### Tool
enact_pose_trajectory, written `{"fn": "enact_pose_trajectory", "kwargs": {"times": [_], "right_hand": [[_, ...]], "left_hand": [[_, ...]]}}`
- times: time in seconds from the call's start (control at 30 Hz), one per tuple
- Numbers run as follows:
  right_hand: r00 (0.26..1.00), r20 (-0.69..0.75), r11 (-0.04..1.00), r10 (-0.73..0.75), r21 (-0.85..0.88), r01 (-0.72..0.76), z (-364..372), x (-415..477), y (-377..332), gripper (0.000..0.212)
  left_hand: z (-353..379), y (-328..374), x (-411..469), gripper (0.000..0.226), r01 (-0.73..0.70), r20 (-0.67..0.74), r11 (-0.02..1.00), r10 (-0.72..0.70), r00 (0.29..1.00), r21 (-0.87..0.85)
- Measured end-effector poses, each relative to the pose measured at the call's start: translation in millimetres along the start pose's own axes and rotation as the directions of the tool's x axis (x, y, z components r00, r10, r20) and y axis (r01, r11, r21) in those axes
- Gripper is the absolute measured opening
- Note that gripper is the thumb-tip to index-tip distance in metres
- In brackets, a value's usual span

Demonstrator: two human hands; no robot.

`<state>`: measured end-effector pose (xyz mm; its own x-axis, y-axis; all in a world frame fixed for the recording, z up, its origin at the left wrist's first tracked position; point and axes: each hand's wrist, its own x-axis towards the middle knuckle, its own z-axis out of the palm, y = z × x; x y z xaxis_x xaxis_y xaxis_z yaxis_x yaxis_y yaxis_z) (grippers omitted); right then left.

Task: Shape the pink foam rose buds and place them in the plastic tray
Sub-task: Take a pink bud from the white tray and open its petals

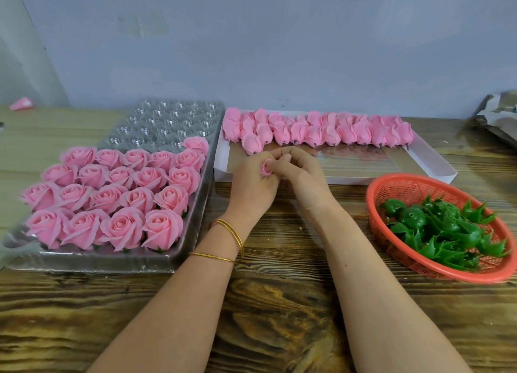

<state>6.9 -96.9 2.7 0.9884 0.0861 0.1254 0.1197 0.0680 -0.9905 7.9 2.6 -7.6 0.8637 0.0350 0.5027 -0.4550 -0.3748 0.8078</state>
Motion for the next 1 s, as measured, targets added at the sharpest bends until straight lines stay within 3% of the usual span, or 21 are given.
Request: {"fn": "enact_pose_trajectory", "kwargs": {"times": [0.2,0.5,0.73,1.0], "right_hand": [[1.000,-0.022,1.000,-0.004,-0.004,0.004,-0.3,0.8,2.2,0.024],[1.000,-0.007,0.999,-0.022,-0.041,0.021,-2.6,0.5,0.4,0.022],[1.000,-0.002,1.000,-0.014,-0.002,0.014,-1.1,0.8,1.8,0.026],[0.999,0.032,0.999,-0.001,0.043,0.000,-2.2,2.2,2.1,0.026]], "left_hand": [[-0.7,0.8,-0.3,0.042,-0.008,0.005,1.000,0.008,1.000,0.027],[-1.0,1.0,-1.3,0.020,-0.038,0.040,0.995,0.034,0.999,0.091],[0.2,-5.0,-1.0,0.041,-0.009,0.015,0.992,0.007,1.000,0.129],[-0.9,-1.3,-0.4,0.042,0.021,0.014,0.996,-0.022,1.000,0.084]]}}
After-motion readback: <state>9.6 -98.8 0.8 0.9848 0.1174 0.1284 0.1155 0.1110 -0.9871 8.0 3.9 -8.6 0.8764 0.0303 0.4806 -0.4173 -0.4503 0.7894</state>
